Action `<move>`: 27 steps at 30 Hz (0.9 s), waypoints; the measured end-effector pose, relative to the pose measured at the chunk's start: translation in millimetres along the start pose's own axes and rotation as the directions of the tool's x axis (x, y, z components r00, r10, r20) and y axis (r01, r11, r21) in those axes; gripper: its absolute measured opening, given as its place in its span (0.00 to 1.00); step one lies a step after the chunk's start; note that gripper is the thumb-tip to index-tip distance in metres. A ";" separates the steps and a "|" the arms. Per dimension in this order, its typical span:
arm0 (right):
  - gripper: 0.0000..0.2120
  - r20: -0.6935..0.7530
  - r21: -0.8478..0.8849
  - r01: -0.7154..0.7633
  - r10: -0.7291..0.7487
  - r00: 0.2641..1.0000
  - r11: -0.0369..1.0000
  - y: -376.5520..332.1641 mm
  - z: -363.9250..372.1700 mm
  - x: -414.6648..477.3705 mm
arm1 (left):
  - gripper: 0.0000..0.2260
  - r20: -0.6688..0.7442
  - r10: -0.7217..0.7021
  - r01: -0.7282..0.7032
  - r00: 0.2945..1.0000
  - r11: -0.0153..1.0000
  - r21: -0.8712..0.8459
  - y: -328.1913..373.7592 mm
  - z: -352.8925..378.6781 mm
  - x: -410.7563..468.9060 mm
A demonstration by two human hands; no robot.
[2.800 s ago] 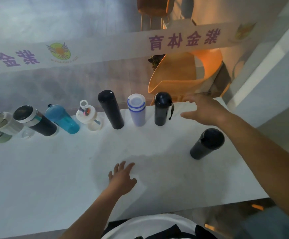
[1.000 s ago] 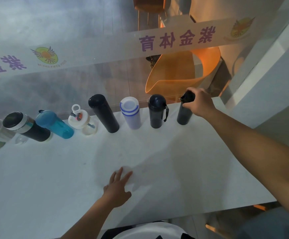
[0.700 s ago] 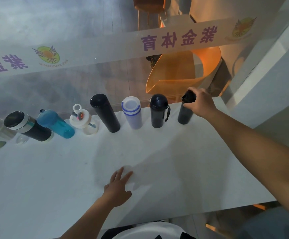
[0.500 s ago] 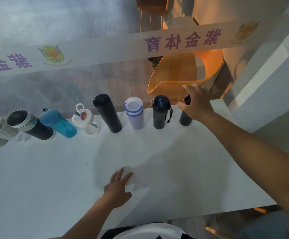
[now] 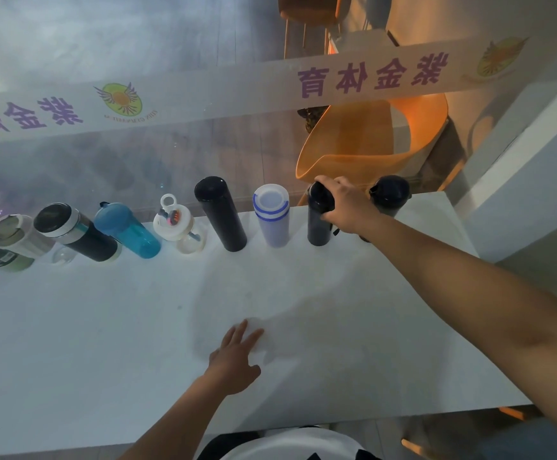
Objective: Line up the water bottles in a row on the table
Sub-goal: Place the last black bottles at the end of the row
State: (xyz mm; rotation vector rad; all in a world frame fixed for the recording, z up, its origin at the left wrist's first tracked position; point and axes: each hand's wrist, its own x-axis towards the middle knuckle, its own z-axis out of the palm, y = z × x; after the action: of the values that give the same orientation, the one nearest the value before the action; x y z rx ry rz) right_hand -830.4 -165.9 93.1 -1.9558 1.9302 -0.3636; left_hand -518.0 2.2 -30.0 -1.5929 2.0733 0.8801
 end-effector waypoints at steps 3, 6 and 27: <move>0.37 0.007 0.003 -0.010 0.010 1.000 1.000 1.5 -2.5 1.4 | 0.34 -0.006 0.003 -0.003 1.000 1.000 -0.002 -0.6 0.0 -0.2; 0.37 0.004 0.005 -0.017 0.017 1.000 1.000 3.4 -3.7 -0.3 | 0.34 -0.014 0.005 -0.005 1.000 1.000 0.004 -0.3 0.9 0.4; 0.30 -0.092 0.119 -0.246 0.257 0.962 0.962 71.7 -49.1 -34.5 | 0.35 -0.008 -0.005 0.005 1.000 1.000 0.029 2.1 3.1 0.3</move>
State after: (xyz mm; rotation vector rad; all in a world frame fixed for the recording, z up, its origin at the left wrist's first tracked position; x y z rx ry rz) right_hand -917.3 -135.0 108.9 -1.6286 2.1484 -0.4970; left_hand -520.3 4.4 -32.0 -1.5884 2.0769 0.8403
